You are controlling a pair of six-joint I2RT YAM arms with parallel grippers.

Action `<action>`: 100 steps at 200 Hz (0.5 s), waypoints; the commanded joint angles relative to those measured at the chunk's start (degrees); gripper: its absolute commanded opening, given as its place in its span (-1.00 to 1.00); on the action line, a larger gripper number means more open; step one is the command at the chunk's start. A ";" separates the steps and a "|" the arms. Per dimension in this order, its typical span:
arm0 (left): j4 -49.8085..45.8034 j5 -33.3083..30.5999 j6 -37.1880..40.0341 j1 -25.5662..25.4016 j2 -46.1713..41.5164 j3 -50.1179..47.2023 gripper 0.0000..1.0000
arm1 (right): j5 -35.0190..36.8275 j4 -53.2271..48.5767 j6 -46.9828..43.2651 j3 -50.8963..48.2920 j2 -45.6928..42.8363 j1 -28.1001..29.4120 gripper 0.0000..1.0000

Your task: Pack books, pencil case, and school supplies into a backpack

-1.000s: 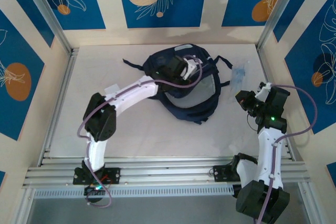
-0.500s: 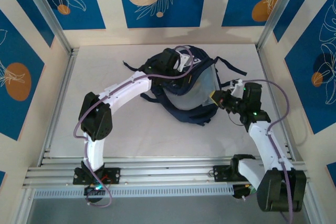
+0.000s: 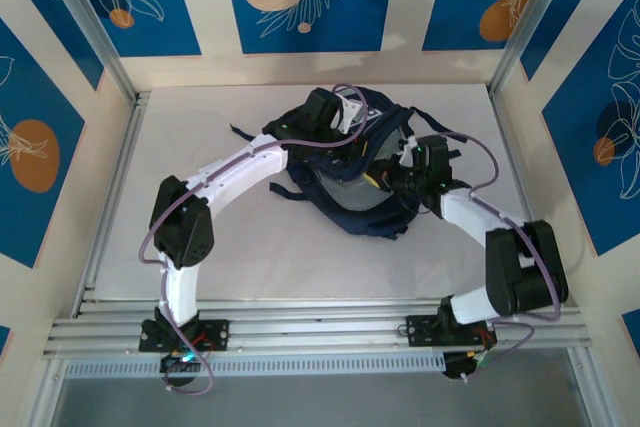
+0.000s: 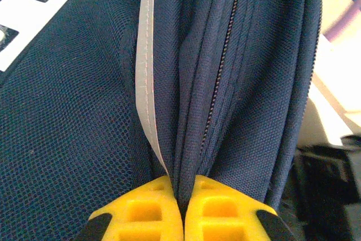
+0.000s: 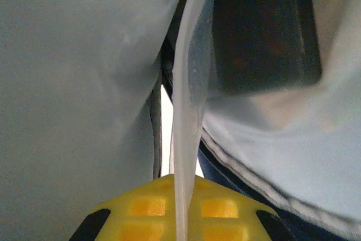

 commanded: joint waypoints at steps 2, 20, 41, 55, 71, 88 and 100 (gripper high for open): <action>6.57 6.32 0.41 -0.16 -3.40 2.69 -1.00 | -0.84 5.31 -1.15 5.35 6.18 0.34 -1.00; 6.91 6.64 -0.19 -0.26 -3.68 2.05 -1.00 | -0.89 4.98 0.04 9.85 12.66 0.36 -1.00; 7.41 6.56 -0.65 -0.23 -4.15 0.96 -1.00 | -1.65 4.81 2.01 14.11 18.49 0.34 -0.98; 7.63 6.00 -0.66 -0.26 -4.38 0.21 -1.00 | -1.40 3.21 2.07 15.46 19.85 0.16 -0.83; 7.68 5.27 -0.44 -0.21 -4.51 -0.42 -1.00 | -0.56 0.79 1.01 14.94 18.73 -0.35 -0.63; 7.69 4.89 -0.31 -0.14 -4.21 -0.78 -1.00 | 0.85 -3.63 -1.03 13.04 15.29 -1.28 -0.33; 7.65 4.65 -0.22 -0.21 -3.87 -0.87 -1.00 | 2.21 -7.92 -2.88 11.34 11.81 -2.03 -0.16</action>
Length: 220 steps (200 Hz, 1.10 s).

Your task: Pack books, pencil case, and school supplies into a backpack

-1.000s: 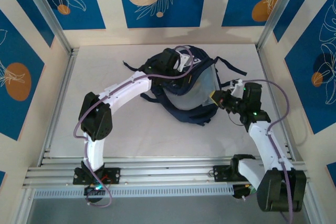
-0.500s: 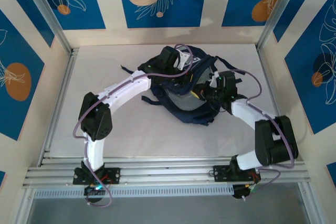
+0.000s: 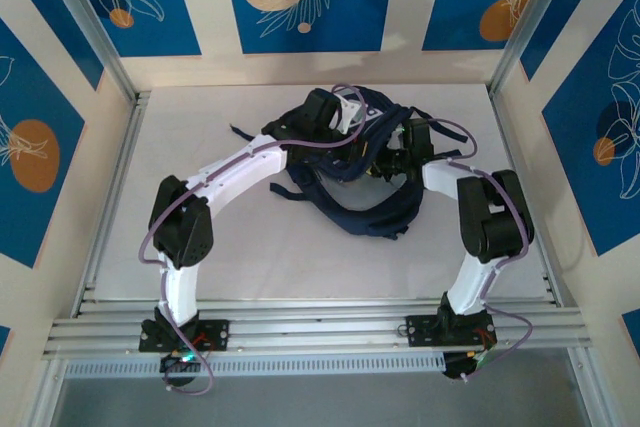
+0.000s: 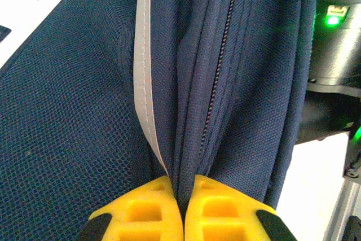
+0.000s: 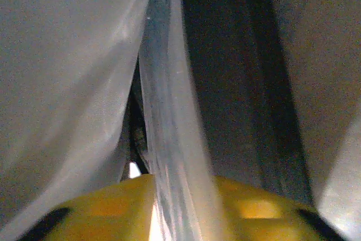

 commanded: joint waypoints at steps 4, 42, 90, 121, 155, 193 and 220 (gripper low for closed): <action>6.38 3.31 0.22 -0.44 -3.69 0.28 -1.00 | 2.75 -9.24 -4.06 -2.63 -7.95 -1.71 -0.12; 6.66 2.94 -0.04 -0.37 -2.44 0.14 -1.00 | 8.00 -24.55 -11.28 -8.32 -21.73 -4.51 0.15; 7.18 3.62 -1.02 -0.36 -1.00 -0.58 -1.00 | 10.16 -40.75 -18.43 -10.62 -39.52 -11.82 0.39; 7.60 3.99 -1.92 -0.37 -0.81 -1.36 -1.00 | 9.42 -36.22 -15.21 -13.34 -51.26 -12.79 0.65; 7.41 5.11 -2.33 -0.46 -1.00 -1.83 -1.00 | 7.66 -24.10 -7.02 -16.47 -52.48 -12.03 0.69; 7.78 6.52 -3.37 -0.74 -1.15 -3.55 -1.00 | 9.14 -9.40 -0.68 -17.28 -45.33 -7.01 0.65; 7.61 7.20 -3.79 -1.01 -1.14 -4.36 -1.00 | 13.20 -4.80 -1.13 -15.09 -40.29 -2.53 0.61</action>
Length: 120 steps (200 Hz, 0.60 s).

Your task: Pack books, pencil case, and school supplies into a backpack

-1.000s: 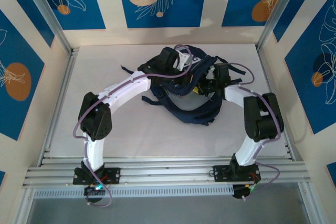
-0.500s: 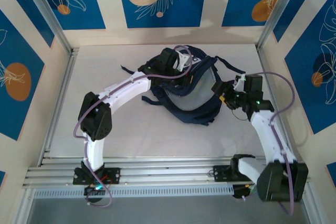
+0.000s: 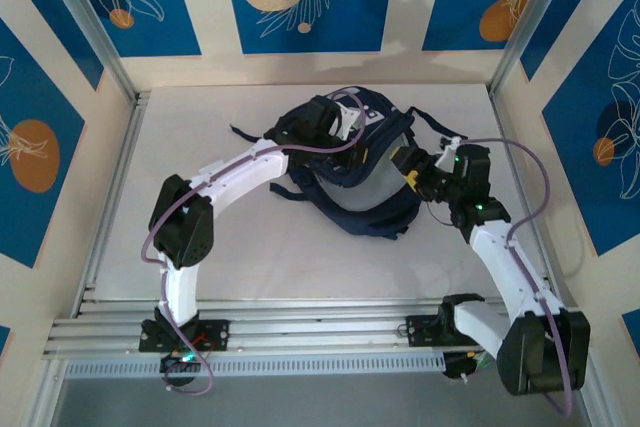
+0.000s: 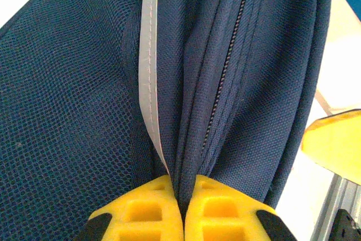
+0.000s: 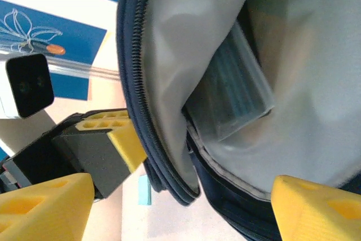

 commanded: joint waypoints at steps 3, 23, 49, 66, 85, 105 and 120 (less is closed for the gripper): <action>4.38 4.90 -1.22 -1.02 -1.26 -0.49 -1.00 | 3.79 8.58 1.72 2.09 3.35 3.23 0.60; 4.35 5.04 -1.34 -1.07 -1.71 -1.38 -1.00 | 5.82 10.72 1.98 3.23 7.49 4.38 0.38; 4.87 4.78 -1.23 -1.05 -2.99 -3.36 -1.00 | 5.85 14.01 3.25 3.84 12.14 4.56 -0.45; 4.80 4.54 -0.79 -0.77 -4.34 -4.66 -0.67 | 4.23 15.90 2.84 4.07 13.21 4.31 -1.00; 5.62 3.36 -1.11 0.76 -6.76 -8.04 0.16 | 4.97 13.83 2.67 4.66 12.49 4.25 -1.00; 8.05 1.56 -1.68 2.99 -9.76 -13.59 0.48 | 5.63 11.88 2.30 4.77 11.14 4.06 -1.00; 10.77 0.74 -3.68 5.57 -11.78 -18.37 0.50 | 5.45 10.96 2.21 4.85 10.39 3.89 -1.00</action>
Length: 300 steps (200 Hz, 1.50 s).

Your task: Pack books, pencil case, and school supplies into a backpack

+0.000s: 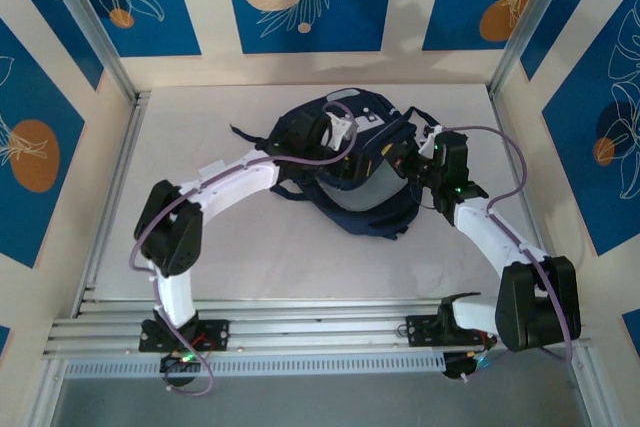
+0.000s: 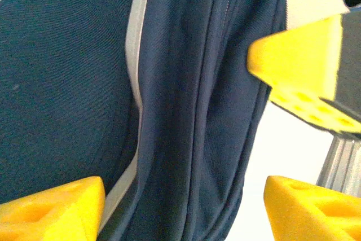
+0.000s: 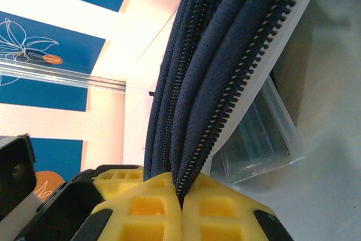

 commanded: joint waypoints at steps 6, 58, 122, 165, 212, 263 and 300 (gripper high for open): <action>6.04 -0.78 -3.57 5.37 -5.19 -7.76 0.50 | 0.62 -0.79 -0.51 2.39 -2.02 -0.21 -1.00; 20.07 -4.94 -11.41 14.10 -6.46 -21.72 0.51 | -1.17 -2.60 -0.68 3.21 -2.73 -0.24 -1.00; 23.04 -2.66 -5.88 15.42 2.25 -16.09 0.50 | -2.28 -2.91 -0.94 2.73 -3.60 -0.06 -1.00; 19.02 0.38 -3.61 15.42 8.11 -11.84 0.44 | -2.12 -2.75 -0.49 2.28 -4.14 0.14 -1.00; 17.77 8.31 -2.16 13.04 8.49 -11.98 0.32 | -2.48 -1.75 -0.11 2.27 -2.78 0.46 -1.00; 9.87 7.79 1.65 9.53 3.19 -15.08 0.28 | -2.57 -1.47 -0.31 1.81 -2.13 0.46 -1.00; 1.21 4.73 7.83 8.21 2.49 -12.59 0.26 | -2.47 -1.46 -0.45 1.87 -1.82 0.44 -1.00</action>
